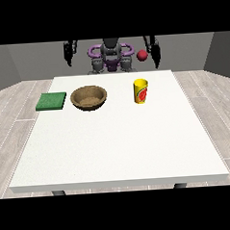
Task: Pick the cup and pour the ball into the bowl, then pick the bowl and place it on the pad
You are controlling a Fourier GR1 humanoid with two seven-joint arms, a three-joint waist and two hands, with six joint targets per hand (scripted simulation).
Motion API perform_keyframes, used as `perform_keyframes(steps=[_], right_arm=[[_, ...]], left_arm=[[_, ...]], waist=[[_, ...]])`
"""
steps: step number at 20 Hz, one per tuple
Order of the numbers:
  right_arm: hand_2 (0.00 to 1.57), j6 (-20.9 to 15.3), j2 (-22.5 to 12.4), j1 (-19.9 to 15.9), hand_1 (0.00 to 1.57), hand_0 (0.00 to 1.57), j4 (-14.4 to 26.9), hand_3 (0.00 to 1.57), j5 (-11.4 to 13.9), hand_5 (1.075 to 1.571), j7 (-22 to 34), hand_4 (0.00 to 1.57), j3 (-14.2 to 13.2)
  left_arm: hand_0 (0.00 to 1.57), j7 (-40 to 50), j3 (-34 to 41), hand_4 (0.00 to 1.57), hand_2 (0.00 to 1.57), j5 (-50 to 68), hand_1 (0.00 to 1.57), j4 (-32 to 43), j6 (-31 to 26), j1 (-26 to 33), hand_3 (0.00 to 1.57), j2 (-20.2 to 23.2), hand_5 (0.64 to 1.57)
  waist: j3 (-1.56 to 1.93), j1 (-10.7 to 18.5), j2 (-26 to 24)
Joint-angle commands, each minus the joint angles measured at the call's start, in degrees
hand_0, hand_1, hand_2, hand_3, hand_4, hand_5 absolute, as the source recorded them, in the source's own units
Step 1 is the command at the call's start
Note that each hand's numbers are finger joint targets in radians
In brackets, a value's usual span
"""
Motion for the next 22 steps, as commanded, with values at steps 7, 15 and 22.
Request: perform_keyframes(steps=[7, 15, 22], right_arm=[[0.0, 5.8, -2.9, 9.2, 0.0, 0.0, 0.7, 0.0, -8.9, 1.563, -4.9, 0.12, -6.7], [0.0, 14.0, -6.0, 3.1, 0.0, 0.0, 12.9, 0.0, -11.7, 1.562, -18.9, 0.08, -11.9], [0.0, 14.0, -6.1, -4.3, 0.0, 0.0, 15.8, 0.0, -11.0, 1.558, -20.3, 0.0, -11.4]], left_arm=[[0.0, -3.5, 0.3, 0.0, 0.0, 3.5, 0.0, -4.4, 2.6, 3.3, 0.0, -5.5, 1.47], [0.0, -12.6, -3.1, 0.0, 0.0, 4.0, 0.0, -1.4, 5.5, -1.4, 0.0, -6.3, 1.472], [0.0, -19.5, 4.4, 0.0, 0.0, 3.5, 0.0, 10.5, 5.6, -12.4, 0.0, -4.8, 1.457]], waist=[[2.82, -2.1, -8.1], [2.66, -0.8, 1.7], [2.64, -3.7, 7.0]])
